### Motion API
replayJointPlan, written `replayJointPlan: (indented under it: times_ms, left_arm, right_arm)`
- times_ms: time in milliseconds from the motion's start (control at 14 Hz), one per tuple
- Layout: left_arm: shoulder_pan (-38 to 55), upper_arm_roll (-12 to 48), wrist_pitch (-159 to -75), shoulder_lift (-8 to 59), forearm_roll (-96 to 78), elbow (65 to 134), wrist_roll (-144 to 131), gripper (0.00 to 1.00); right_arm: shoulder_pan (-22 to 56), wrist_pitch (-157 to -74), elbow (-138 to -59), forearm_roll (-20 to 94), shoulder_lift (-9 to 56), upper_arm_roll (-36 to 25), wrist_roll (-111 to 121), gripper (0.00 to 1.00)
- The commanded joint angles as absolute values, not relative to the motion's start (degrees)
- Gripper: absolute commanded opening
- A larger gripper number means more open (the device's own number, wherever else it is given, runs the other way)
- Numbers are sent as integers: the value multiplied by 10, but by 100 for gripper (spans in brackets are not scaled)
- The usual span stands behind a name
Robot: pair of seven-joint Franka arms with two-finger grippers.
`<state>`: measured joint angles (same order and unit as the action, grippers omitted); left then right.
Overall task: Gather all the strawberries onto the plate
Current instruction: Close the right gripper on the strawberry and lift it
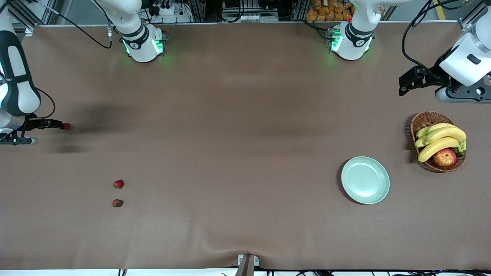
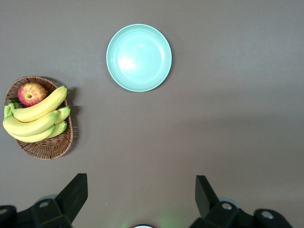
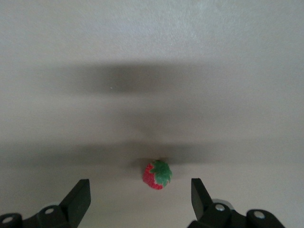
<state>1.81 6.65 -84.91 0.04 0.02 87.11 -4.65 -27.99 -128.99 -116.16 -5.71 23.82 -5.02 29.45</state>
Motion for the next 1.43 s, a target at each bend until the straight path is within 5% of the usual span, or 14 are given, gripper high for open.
replayJointPlan:
  times_ms: [0, 358, 644, 788, 931, 1360]
  left_arm:
    - [15, 69, -846, 4, -5, 865, -52, 100]
    - [16, 69, -846, 4, -4, 864, -52, 100]
    - [15, 69, -846, 4, -4, 864, -52, 100]
    - [16, 69, -846, 4, -4, 864, -53, 100]
    - [17, 69, -846, 5, -4, 865, -53, 100]
    - [16, 69, -846, 9, -1, 864, -53, 100]
  right_arm:
    - [-309, -1332, -1162, -65, 277, -40, 316, 88]
    - [-312, -1348, -1164, -65, 301, -40, 321, 56]
    - [-304, -1294, -1163, -60, 289, -39, 316, 52]
    - [-306, -1296, -1163, -60, 292, -39, 316, 33]
    - [-305, -1292, -1161, -60, 289, -39, 316, 0]
    - [-259, -1169, -1112, -55, 247, -34, 270, 0]
